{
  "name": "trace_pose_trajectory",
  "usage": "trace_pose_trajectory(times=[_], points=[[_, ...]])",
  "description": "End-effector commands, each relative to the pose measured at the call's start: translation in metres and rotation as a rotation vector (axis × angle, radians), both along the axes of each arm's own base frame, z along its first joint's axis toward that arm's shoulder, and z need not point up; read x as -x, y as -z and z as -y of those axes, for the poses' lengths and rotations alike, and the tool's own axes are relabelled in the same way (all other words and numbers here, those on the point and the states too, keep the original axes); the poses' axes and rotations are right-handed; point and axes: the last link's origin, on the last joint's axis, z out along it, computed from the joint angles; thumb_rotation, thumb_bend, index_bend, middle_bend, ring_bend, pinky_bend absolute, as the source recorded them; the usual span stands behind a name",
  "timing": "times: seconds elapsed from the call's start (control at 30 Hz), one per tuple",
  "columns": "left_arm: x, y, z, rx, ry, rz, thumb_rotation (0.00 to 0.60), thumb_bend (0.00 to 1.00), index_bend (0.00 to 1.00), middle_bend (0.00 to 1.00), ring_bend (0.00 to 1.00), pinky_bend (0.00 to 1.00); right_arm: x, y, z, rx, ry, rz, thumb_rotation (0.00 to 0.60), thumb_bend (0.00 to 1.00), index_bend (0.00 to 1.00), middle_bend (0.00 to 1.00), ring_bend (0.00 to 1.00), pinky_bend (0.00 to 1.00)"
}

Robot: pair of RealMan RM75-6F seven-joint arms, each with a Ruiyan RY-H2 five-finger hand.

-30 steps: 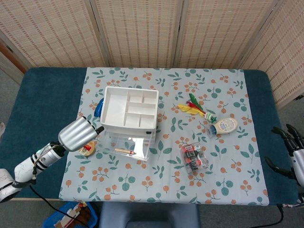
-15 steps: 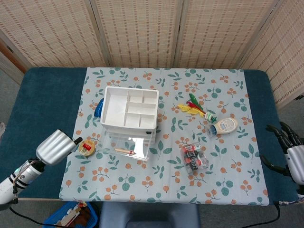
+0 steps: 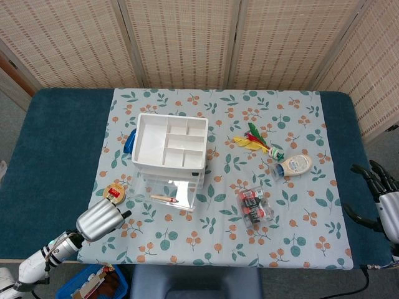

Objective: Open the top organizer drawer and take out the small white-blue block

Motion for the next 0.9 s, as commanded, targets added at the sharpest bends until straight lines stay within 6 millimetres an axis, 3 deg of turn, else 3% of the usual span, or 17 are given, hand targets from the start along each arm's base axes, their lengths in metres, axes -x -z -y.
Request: trace_pose_trajectory(times=[0.03,0.3,0.5,0.73,0.9], points=[[0.004,0.015,0.004,0.03,-0.016,0.003,0.6,0.08,0.6,0.97,1.0,1.0,0.0,-0.001,0.0,0.004,0.001,-0.002,0.6,0.29,0.07,0.21,0.08,0.13],[0.002,0.043,-0.002,0.029,-0.059,0.048,0.6,0.08,0.55,0.97,1.0,1.0,-0.001,0.001,0.001,-0.003,-0.002,-0.001,0.6,0.29,0.07,0.21,0.08,0.13],[0.006,0.045,-0.005,-0.013,-0.107,0.094,0.6,0.08,0.45,0.97,1.0,1.0,0.0,0.001,0.001,-0.002,0.005,-0.002,0.6,0.29,0.07,0.21,0.08,0.13],[0.028,0.026,-0.003,-0.095,-0.229,0.115,0.6,0.08,0.36,0.96,1.0,1.0,0.0,0.002,0.002,-0.008,0.006,-0.003,0.6,0.29,0.07,0.21,0.08,0.13],[0.056,-0.001,0.0,-0.2,-0.379,0.121,0.6,0.08,0.35,0.92,0.98,1.0,0.001,0.003,0.002,-0.017,0.013,-0.006,0.6,0.29,0.07,0.21,0.08,0.13]])
